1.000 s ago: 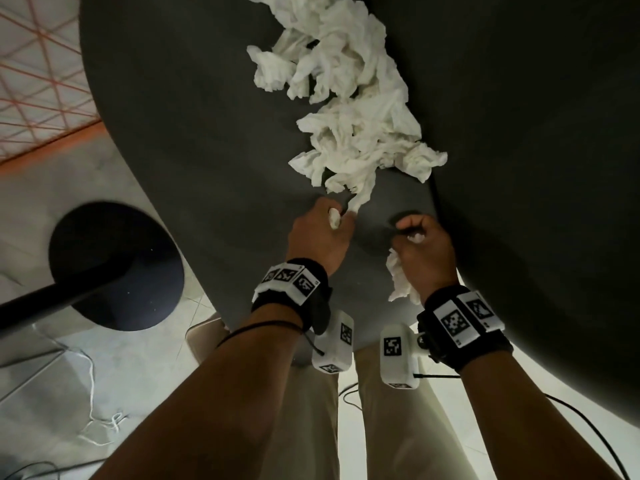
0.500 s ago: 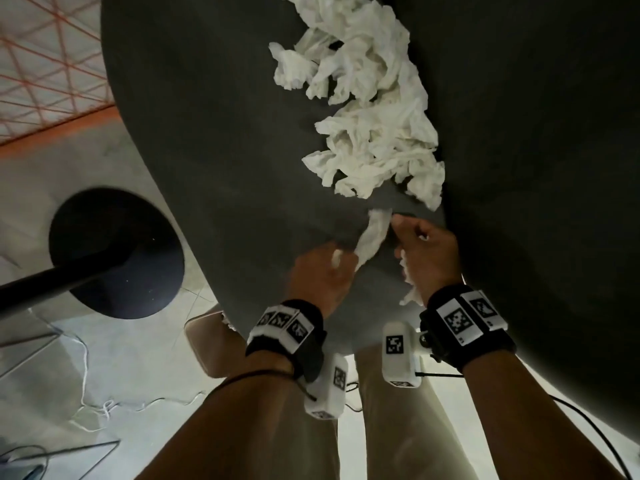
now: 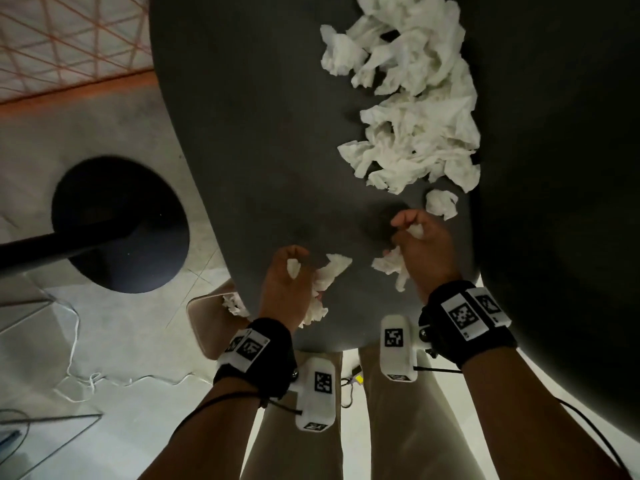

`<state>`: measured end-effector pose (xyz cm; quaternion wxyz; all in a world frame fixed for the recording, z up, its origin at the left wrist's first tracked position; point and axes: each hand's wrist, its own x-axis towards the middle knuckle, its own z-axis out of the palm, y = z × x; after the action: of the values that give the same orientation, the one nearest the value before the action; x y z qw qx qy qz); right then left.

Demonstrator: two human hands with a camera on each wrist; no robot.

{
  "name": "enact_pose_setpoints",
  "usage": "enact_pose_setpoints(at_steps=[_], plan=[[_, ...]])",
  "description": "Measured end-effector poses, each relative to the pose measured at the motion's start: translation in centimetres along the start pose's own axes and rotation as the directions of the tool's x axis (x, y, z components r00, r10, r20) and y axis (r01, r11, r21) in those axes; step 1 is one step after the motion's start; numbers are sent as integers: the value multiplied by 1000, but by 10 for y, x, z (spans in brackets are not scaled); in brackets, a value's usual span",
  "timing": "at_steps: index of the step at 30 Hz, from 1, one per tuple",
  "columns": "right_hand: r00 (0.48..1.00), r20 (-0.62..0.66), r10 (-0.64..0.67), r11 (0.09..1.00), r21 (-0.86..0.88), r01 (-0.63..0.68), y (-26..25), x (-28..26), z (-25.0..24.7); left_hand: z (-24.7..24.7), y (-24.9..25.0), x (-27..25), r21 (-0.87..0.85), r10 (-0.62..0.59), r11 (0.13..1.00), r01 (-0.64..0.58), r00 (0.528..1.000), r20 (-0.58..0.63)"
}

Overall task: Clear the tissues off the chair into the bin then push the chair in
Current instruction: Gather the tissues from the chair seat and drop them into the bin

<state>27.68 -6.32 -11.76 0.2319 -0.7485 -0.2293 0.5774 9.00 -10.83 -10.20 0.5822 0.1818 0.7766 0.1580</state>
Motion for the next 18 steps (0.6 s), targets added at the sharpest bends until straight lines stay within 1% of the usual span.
enact_pose_setpoints(at_steps=[2, 5, 6, 8, 10, 11, 13, 15, 17, 18], plan=[[999, -4, 32, 998, 59, -31, -3, 0, 5, -3, 9, 2, -26, 19, 999, -20, 999, -34], [1000, -30, -1, 999, 43, 2, -9, -2, 13, -11, 16, 4, -105, 50, 993, -49, 999, 9], [1000, -27, 11, 998, 62, -9, -11, -3, 16, -14, 19, 3, -123, 56, 991, -52, 998, 30], [996, -7, 84, 994, 76, -83, -19, -7, 23, -22, 18, 3, -105, 81, 992, -75, 995, 53], [995, 6, 96, 994, -44, -96, -24, -10, 27, -29, 15, 3, -76, 113, 991, -109, 992, 49], [996, 8, 85, 990, -111, -84, -27, -11, 30, -32, 13, 2, -98, 115, 989, -109, 992, 55], [998, -14, 56, 984, -170, -58, -31, -13, 35, -38, 7, 0, -240, 78, 969, -54, 993, 92], [997, -3, 78, 977, -198, -77, -34, -15, 39, -41, 3, -3, -414, 39, 910, 26, 989, 146], [995, 70, 74, 973, -224, -56, -34, -17, 41, -44, 3, -9, -473, -8, 877, 87, 986, 166], [992, 117, 39, 968, -252, -9, -31, -16, 41, -46, 2, -12, -462, -28, 881, 98, 987, 157]])
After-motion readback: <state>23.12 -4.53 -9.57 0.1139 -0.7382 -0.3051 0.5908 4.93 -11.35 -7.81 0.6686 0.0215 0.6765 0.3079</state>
